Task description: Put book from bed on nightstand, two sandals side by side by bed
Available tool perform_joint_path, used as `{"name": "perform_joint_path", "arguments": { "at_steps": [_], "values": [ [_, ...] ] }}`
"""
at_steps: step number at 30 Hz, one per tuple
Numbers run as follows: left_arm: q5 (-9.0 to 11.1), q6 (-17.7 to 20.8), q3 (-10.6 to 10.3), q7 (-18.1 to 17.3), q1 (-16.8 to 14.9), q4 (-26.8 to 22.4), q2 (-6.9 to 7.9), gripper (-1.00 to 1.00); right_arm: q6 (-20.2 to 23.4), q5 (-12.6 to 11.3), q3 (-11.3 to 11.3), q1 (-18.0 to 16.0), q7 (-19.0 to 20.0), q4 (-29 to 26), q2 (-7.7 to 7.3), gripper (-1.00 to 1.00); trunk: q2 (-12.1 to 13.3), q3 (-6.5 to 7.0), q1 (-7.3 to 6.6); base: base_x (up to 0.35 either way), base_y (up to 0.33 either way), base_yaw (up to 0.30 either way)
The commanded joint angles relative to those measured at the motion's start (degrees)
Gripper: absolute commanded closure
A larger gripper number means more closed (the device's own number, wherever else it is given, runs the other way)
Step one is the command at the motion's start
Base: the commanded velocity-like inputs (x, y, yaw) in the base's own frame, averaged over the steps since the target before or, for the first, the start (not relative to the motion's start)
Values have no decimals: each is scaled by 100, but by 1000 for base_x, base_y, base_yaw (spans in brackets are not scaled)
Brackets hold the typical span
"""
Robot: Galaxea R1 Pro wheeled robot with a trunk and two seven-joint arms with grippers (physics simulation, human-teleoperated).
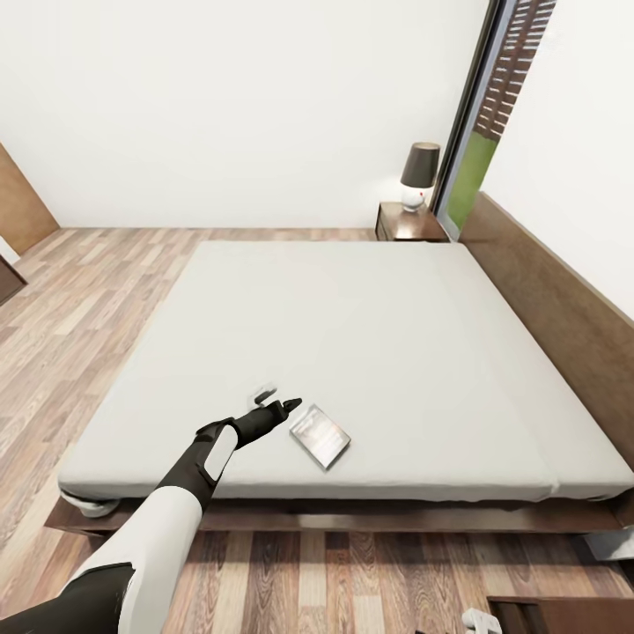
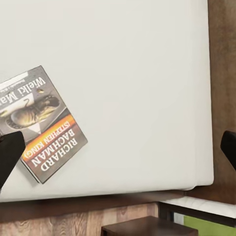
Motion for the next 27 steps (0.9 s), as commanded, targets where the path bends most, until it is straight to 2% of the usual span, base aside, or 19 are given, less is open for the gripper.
{"name": "perform_joint_path", "arguments": {
  "at_steps": [1, 13, 27],
  "values": [
    [28, 51, 40, -16, -5, -2, -7, -100, -1, -8, -14, -4, 24, 6, -2, -100, -10, -18, 4, 100, 0, 0],
    [28, 51, 40, -16, -5, -2, -7, -100, -1, -8, -11, -4, 23, 7, -2, -100, -10, -125, 4, 17, 0, 0],
    [28, 51, 40, -16, -5, -2, -7, -100, -1, -8, -12, -4, 25, 5, -2, -100, -10, -251, 4, 100, 0, 0]
  ]
}}
